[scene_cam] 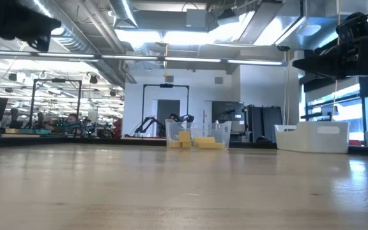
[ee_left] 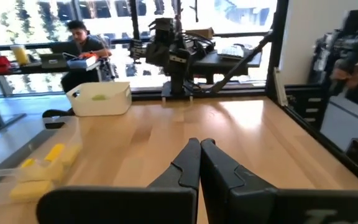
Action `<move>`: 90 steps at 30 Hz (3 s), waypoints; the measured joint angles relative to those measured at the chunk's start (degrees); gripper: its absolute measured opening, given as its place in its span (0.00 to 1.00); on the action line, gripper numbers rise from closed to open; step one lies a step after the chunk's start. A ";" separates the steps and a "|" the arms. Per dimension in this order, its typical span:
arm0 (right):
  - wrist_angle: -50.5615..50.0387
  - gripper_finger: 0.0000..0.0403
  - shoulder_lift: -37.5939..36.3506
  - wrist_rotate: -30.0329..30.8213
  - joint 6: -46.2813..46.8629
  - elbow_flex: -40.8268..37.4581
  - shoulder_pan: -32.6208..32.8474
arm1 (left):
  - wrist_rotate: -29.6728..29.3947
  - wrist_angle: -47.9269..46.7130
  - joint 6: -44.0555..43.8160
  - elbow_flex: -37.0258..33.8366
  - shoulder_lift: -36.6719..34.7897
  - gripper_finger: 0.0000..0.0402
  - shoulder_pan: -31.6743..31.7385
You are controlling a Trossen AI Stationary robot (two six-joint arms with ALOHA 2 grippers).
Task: Sort & place blocks by color
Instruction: Return to Home Position
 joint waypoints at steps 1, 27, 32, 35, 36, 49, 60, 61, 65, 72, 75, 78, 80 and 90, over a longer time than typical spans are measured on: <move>-0.02 0.00 0.00 0.00 0.00 0.00 0.00 | -0.56 0.78 -0.11 -0.86 0.00 0.00 0.16; 0.09 0.00 2.41 -1.19 4.67 0.04 0.02 | -6.64 5.07 -1.27 -8.87 0.02 0.01 6.16; 0.07 0.00 4.24 -1.22 6.94 0.05 0.02 | -7.35 5.03 1.82 -8.87 0.04 0.03 6.17; 0.09 0.00 5.20 -1.20 8.32 0.07 0.02 | -6.88 5.03 1.26 -8.87 0.04 0.04 6.17; 0.07 0.00 5.44 -1.20 9.32 0.07 0.02 | -6.89 5.03 1.43 -8.87 0.04 0.04 6.17; 0.13 0.00 5.97 -1.16 13.38 0.07 0.02 | -6.80 5.01 1.49 -8.90 0.04 0.00 6.17; 0.13 0.00 5.95 -1.14 13.22 0.07 0.01 | -6.78 4.98 1.51 -8.90 0.04 0.05 6.17; 0.13 0.00 5.95 -1.15 13.22 0.07 0.02 | -6.78 4.98 1.51 -8.90 0.04 0.05 6.17; 0.13 0.00 5.95 -1.16 13.22 0.07 0.02 | -6.78 4.98 1.51 -8.90 0.04 0.05 6.17; 0.13 0.01 5.95 -1.15 13.20 0.07 0.02 | -6.78 4.96 1.51 -8.90 0.04 0.02 6.17; 0.13 0.03 5.95 -1.16 13.20 0.07 0.02 | -6.78 4.96 1.49 -8.90 0.04 0.01 6.17; 0.13 0.03 5.95 -1.14 13.20 0.07 0.02 | -6.78 4.96 1.51 -8.90 0.04 0.00 6.17; 0.13 0.03 5.95 -1.14 13.20 0.07 0.02 | -6.78 4.96 1.51 -8.92 0.04 0.01 6.17; 0.13 0.03 5.95 -1.15 13.20 0.07 0.02 | -6.78 4.94 1.51 -8.92 0.04 0.05 6.17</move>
